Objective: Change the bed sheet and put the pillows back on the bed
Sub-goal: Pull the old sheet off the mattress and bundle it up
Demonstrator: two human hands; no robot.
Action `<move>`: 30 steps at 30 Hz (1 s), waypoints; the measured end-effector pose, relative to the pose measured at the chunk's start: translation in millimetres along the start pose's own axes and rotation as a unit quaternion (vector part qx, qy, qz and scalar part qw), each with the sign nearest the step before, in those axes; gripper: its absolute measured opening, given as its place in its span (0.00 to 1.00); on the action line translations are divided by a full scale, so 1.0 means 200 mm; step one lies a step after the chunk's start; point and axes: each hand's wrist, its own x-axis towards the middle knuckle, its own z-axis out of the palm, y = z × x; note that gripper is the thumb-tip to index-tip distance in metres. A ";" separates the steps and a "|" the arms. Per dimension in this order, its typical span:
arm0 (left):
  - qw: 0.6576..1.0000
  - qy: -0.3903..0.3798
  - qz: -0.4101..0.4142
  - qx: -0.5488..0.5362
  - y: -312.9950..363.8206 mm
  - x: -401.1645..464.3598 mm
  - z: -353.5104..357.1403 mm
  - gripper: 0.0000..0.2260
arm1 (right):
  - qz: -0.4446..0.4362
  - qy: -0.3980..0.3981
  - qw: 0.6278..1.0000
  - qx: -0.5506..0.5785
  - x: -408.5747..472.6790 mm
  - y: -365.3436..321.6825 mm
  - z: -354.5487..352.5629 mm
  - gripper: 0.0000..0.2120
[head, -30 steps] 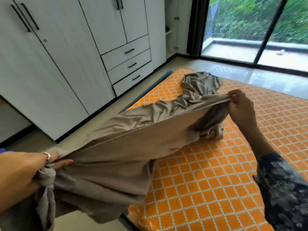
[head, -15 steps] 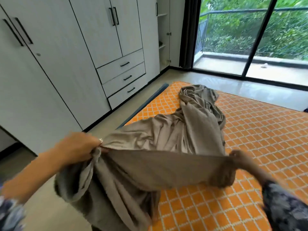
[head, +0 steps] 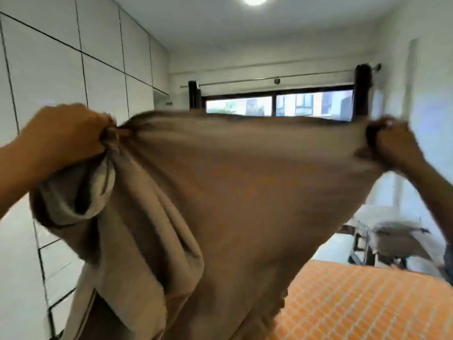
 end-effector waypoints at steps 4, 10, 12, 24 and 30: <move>0.981 -0.177 0.015 0.073 0.03 -0.21 0.14 0.13 | -0.004 -0.057 0.998 0.023 -0.12 0.00 -0.10 0.04; 0.995 -0.096 0.007 0.005 -0.02 -0.18 0.23 0.11 | -0.018 0.015 0.994 0.103 -0.06 -0.11 -0.35 0.04; 0.998 -0.049 -0.012 -0.034 -0.13 -0.20 0.26 0.11 | -0.045 -0.019 0.993 0.112 -0.16 -0.11 -0.34 0.07; 0.886 -0.361 0.125 -0.264 0.83 -0.99 0.49 0.27 | -0.011 -0.293 0.956 0.020 -1.04 -0.15 0.50 0.04; 0.850 -0.355 0.197 -0.337 1.40 -1.12 0.34 0.38 | -0.049 -0.330 0.941 0.066 -1.37 -0.30 0.63 0.01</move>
